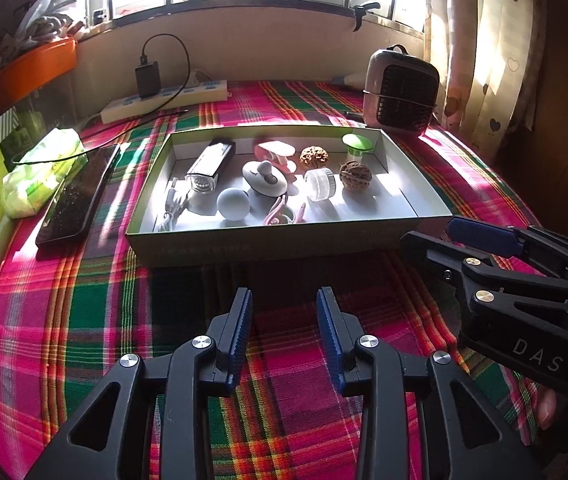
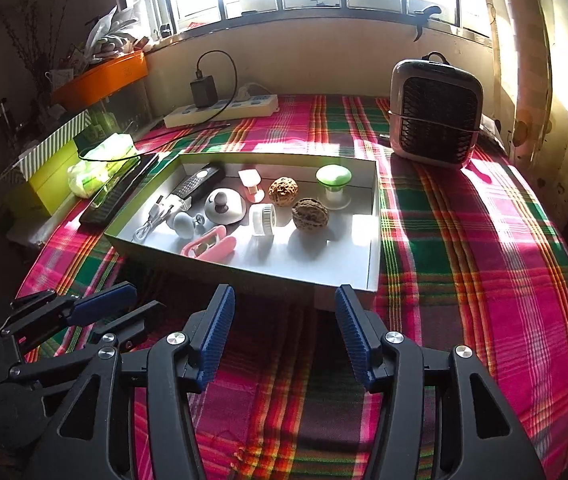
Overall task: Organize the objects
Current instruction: 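Withdraw both grippers from the box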
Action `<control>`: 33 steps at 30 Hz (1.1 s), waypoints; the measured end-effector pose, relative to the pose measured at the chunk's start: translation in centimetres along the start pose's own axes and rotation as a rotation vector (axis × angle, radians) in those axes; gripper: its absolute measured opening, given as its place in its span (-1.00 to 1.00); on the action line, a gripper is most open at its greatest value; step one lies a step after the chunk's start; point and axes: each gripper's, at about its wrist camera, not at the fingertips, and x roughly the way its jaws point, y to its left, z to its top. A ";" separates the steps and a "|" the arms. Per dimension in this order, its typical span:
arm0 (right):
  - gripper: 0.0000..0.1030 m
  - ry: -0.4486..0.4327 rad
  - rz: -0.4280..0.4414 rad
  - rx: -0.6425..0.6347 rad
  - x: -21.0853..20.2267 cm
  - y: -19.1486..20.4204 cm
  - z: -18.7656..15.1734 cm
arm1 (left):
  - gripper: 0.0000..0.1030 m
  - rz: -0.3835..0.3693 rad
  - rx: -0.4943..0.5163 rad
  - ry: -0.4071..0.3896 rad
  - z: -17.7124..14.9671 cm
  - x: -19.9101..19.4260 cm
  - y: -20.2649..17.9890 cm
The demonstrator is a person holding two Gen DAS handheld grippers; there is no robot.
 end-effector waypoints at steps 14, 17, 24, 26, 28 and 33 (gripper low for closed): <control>0.06 0.078 -0.084 0.058 1.2 -1.2 -2.7 | -0.37 0.051 -0.023 0.021 -1.5 1.2 -0.6; 0.07 0.077 -0.104 0.057 1.3 -1.4 -2.9 | -0.37 0.061 -0.025 0.023 -1.4 1.3 -0.7; 0.08 0.066 -0.125 0.046 1.3 -1.3 -3.2 | -0.34 0.076 -0.030 0.026 -1.4 1.4 -0.9; 0.08 0.066 -0.125 0.047 1.3 -1.3 -3.2 | -0.33 0.079 -0.027 0.027 -1.4 1.4 -1.0; 0.08 0.065 -0.124 0.048 1.3 -1.3 -3.1 | -0.33 0.082 -0.025 0.028 -1.4 1.4 -1.0; 0.09 0.066 -0.125 0.045 1.3 -1.3 -3.1 | -0.33 0.081 -0.025 0.028 -1.4 1.4 -1.0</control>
